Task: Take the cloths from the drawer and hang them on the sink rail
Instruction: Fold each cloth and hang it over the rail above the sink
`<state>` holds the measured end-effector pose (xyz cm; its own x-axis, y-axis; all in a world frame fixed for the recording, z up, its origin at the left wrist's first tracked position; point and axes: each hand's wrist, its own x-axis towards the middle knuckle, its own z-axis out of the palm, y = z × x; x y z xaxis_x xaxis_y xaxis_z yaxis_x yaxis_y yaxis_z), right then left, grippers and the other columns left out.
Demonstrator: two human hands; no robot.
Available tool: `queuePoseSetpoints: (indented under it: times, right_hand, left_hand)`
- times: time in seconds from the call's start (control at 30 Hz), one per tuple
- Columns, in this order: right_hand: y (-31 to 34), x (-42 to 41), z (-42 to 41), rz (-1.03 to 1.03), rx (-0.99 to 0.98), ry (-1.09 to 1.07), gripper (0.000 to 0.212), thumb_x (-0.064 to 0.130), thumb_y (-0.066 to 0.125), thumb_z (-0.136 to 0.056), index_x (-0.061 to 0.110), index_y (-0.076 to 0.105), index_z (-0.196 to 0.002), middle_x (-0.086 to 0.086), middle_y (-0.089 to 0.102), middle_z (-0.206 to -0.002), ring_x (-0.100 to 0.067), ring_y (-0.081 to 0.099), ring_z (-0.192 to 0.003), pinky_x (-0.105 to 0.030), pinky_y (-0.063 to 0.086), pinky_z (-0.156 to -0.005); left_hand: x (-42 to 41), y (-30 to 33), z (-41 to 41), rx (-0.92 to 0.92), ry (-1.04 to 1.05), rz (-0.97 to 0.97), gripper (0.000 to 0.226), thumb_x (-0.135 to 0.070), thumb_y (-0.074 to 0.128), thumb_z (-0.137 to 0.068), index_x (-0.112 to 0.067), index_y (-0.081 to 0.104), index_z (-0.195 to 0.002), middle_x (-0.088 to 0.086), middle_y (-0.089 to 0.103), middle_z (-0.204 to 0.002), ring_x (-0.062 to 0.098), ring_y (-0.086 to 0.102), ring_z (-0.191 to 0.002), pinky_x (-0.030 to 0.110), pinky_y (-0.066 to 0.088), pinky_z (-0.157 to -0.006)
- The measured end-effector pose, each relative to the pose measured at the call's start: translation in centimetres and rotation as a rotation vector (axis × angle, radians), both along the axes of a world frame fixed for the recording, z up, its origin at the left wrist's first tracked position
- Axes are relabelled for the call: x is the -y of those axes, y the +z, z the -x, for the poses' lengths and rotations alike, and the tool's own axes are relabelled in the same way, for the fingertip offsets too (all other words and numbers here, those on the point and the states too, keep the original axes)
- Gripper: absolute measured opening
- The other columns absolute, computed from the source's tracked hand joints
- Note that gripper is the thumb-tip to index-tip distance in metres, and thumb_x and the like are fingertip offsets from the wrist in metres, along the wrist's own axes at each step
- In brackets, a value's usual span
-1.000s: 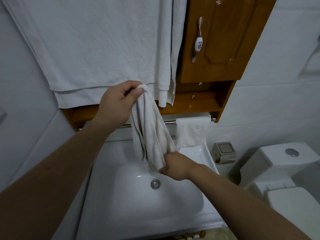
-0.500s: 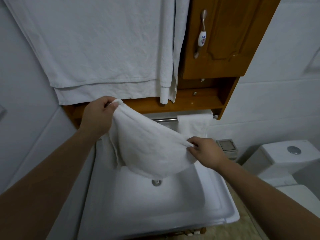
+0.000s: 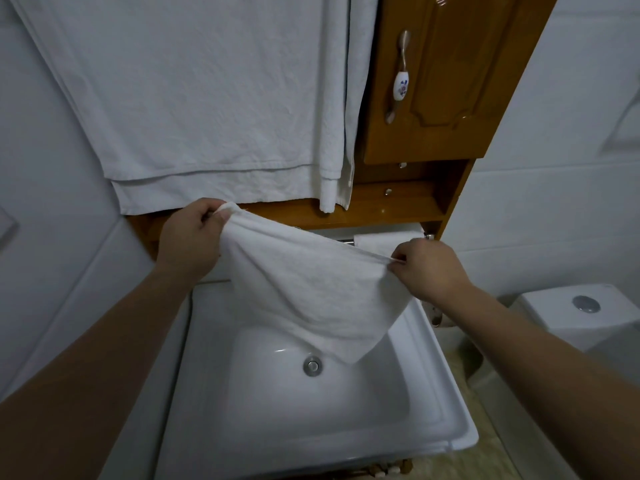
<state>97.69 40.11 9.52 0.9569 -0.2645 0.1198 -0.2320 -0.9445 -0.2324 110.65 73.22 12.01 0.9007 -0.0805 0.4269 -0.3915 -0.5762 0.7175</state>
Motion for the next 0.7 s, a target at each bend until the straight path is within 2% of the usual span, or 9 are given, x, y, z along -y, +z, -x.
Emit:
queuePoseSetpoints:
  times: [0.07, 0.17, 0.23, 0.33, 0.43, 0.47, 0.6, 0.7]
  right_hand:
    - [0.4, 0.1, -0.3, -0.046, 0.026, -0.032, 0.02, 0.028, 0.063, -0.09, 0.016, 0.077, -0.098, 0.001, 0.059, -0.09, -0.016, 0.056, -0.08, -0.028, 0.044, -0.068]
    - [1.0, 0.0, -0.6, -0.102, 0.054, -0.078, 0.02, 0.034, 0.067, -0.088, 0.019, 0.073, -0.1, 0.003, 0.053, -0.098, -0.015, 0.053, -0.089, -0.032, 0.047, -0.077]
    - [1.3, 0.1, -0.7, -0.114, -0.006, -0.072, 0.021, 0.04, 0.068, -0.088, 0.021, 0.072, -0.097, 0.004, 0.058, -0.099, -0.015, 0.056, -0.091, -0.037, 0.051, -0.082]
    - [1.4, 0.0, -0.4, -0.185, -0.174, -0.045, 0.019, 0.037, 0.068, -0.089, 0.019, 0.071, -0.095, -0.002, 0.069, -0.093, -0.016, 0.061, -0.081, -0.033, 0.052, -0.074]
    - [1.3, -0.9, -0.3, -0.122, -0.208, 0.011, 0.02, 0.036, 0.069, -0.088, 0.02, 0.07, -0.1, -0.001, 0.07, -0.098, -0.016, 0.063, -0.086, -0.031, 0.053, -0.077]
    - [1.6, -1.5, -0.3, -0.189, -0.167, 0.043, 0.022, 0.037, 0.072, -0.086, 0.021, 0.07, -0.101, 0.002, 0.069, -0.098, -0.014, 0.063, -0.087, -0.029, 0.052, -0.077]
    - [4.1, -5.2, -0.6, -0.71, 0.041, 0.252, 0.04, 0.039, 0.081, -0.078, 0.032, 0.065, -0.114, 0.014, 0.068, -0.1, 0.002, 0.065, -0.09, -0.011, 0.05, -0.068]
    - [5.9, -7.7, -1.0, -0.749, 0.121, 0.381, 0.05, 0.037, 0.083, -0.075, 0.031, 0.065, -0.122, 0.016, 0.069, -0.106, 0.006, 0.063, -0.096, -0.01, 0.051, -0.078]
  left_hand:
    - [-0.1, 0.0, 0.0, -0.01, 0.011, 0.041, 0.016, -0.038, 0.056, -0.093, -0.029, 0.069, -0.096, -0.021, 0.065, -0.082, -0.002, 0.057, -0.076, 0.025, 0.045, -0.071]
    - [-0.6, 0.0, 0.2, -0.023, 0.022, 0.072, 0.017, -0.039, 0.056, -0.093, -0.029, 0.069, -0.097, -0.02, 0.065, -0.082, 0.005, 0.059, -0.081, 0.028, 0.045, -0.073]
    - [-0.8, 0.2, 0.3, -0.018, 0.034, 0.083, 0.018, -0.041, 0.056, -0.093, -0.029, 0.069, -0.097, -0.02, 0.065, -0.081, 0.002, 0.058, -0.079, 0.023, 0.042, -0.07]
    - [-0.1, 0.6, 1.2, 0.001, 0.011, 0.045, 0.014, -0.036, 0.056, -0.095, -0.028, 0.068, -0.097, -0.02, 0.063, -0.081, -0.006, 0.055, -0.076, 0.006, 0.036, -0.066]
    - [1.5, 1.1, 2.7, 0.084, -0.091, -0.047, 0.013, -0.026, 0.058, -0.096, -0.022, 0.07, -0.098, -0.014, 0.065, -0.086, -0.004, 0.052, -0.081, -0.002, 0.033, -0.068]
    - [2.2, 1.4, 3.4, 0.116, -0.141, -0.083, 0.013, -0.024, 0.059, -0.096, -0.02, 0.071, -0.099, -0.013, 0.065, -0.089, -0.004, 0.052, -0.082, -0.001, 0.033, -0.07]
    - [5.0, 1.8, 5.6, 0.196, -0.342, -0.228, 0.014, -0.021, 0.063, -0.094, -0.018, 0.074, -0.101, -0.005, 0.071, -0.093, 0.007, 0.06, -0.083, 0.013, 0.04, -0.073]
    - [6.6, 2.0, 6.8, 0.183, -0.433, -0.214, 0.017, -0.018, 0.066, -0.09, -0.019, 0.076, -0.104, -0.005, 0.074, -0.095, 0.005, 0.063, -0.084, 0.009, 0.04, -0.074]
